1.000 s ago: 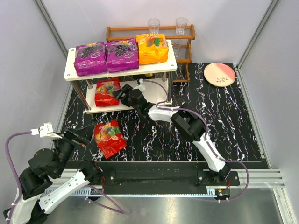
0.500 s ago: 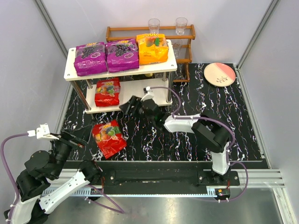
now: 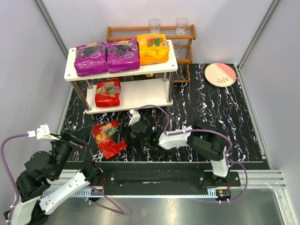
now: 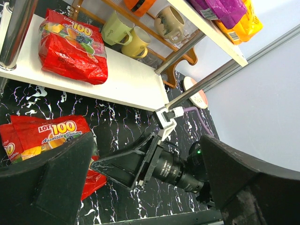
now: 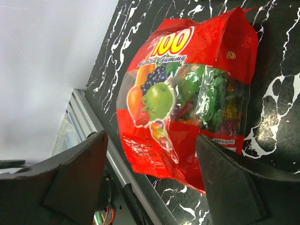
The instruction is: Place and organize the candy bags onto the shelf
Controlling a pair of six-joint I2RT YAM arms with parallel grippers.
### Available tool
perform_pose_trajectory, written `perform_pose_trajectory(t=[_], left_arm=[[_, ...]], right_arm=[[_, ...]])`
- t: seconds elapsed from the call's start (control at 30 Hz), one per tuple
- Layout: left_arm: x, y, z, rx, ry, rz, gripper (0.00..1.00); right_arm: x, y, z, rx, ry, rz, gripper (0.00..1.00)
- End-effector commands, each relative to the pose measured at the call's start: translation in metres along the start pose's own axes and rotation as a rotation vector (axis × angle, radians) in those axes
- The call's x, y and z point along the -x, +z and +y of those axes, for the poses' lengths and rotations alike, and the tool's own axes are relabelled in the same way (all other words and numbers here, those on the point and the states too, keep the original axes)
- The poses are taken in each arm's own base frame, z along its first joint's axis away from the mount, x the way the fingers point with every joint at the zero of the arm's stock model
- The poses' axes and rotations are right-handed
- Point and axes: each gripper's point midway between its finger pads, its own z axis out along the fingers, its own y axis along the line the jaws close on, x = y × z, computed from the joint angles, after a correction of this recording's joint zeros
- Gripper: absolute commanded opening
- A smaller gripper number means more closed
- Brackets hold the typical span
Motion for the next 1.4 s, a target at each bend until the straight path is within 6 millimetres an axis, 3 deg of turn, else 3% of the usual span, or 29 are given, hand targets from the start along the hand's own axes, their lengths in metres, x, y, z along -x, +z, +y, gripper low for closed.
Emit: perform_pose_trajectory(t=[0.0,0.43,0.67,0.73,0.97,1.03,1.37], left_arm=[[0.012,-0.002,-0.008,-0.017,-0.02,-0.02,0.99],[0.011,-0.002,-0.009,-0.018,-0.025,-0.019,0.99],[0.01,-0.002,-0.007,-0.013,-0.023,-0.019,0.99],[0.01,-0.002,-0.007,-0.017,-0.024,-0.018,0.99],[0.01,-0.003,-0.005,-0.012,-0.024,-0.02,0.99],[0.01,-0.003,-0.005,-0.01,-0.027,-0.022,0.99],[0.009,-0.002,-0.005,-0.005,-0.023,-0.019,0.99]], right_arm=[[-0.002,0.009,-0.001,-0.04,-0.005,0.014,0.84],[-0.028,0.011,-0.049,-0.238,-0.064,0.075,0.85],[-0.034,0.018,-0.046,-0.205,-0.074,0.083,0.85],[-0.039,0.018,-0.055,-0.253,-0.072,0.099,0.85],[-0.014,-0.001,-0.072,-0.37,-0.153,-0.013,0.86],[-0.003,-0.006,-0.067,-0.362,-0.157,-0.058,0.86],[0.001,-0.011,-0.074,-0.379,-0.163,-0.098,0.88]])
